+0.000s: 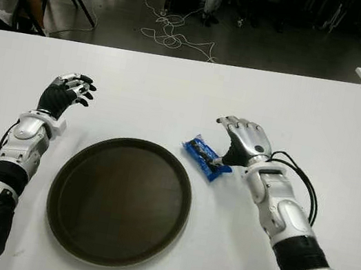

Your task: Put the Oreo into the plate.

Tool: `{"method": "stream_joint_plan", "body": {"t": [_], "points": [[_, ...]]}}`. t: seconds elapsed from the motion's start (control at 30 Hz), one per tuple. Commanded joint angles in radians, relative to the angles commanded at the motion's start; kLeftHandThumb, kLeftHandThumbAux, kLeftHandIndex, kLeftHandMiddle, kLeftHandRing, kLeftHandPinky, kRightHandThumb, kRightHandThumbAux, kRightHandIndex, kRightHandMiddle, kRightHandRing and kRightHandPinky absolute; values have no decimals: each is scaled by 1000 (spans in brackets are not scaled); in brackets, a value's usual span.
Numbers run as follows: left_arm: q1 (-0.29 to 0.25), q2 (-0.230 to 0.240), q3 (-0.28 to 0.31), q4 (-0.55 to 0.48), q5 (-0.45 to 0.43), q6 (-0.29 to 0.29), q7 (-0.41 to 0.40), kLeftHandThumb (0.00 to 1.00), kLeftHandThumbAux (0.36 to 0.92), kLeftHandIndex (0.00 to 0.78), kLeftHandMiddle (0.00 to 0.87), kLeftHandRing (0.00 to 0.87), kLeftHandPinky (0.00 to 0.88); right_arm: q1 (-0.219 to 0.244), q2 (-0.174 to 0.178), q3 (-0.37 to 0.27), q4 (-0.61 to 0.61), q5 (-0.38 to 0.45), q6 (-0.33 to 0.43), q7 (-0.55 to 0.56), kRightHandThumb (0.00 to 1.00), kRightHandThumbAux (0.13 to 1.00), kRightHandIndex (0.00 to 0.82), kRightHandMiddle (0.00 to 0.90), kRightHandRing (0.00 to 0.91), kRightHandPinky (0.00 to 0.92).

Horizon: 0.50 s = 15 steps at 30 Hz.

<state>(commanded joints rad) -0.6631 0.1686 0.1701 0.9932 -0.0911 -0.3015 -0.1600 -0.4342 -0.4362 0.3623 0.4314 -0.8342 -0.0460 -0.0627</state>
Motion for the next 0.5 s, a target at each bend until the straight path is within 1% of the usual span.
{"method": "stream_joint_plan", "body": {"t": [0.33, 0.5], "points": [[2, -1, -3, -6, 3, 6, 6, 834, 672, 420, 469, 509, 559, -12, 8, -1, 41, 8, -12, -27, 0, 750, 224, 231, 238, 225], [1, -1, -4, -6, 6, 10, 15, 833, 672, 419, 469, 510, 558, -19, 13, 0, 60, 9, -13, -34, 0, 749, 219, 221, 228, 210]]}}
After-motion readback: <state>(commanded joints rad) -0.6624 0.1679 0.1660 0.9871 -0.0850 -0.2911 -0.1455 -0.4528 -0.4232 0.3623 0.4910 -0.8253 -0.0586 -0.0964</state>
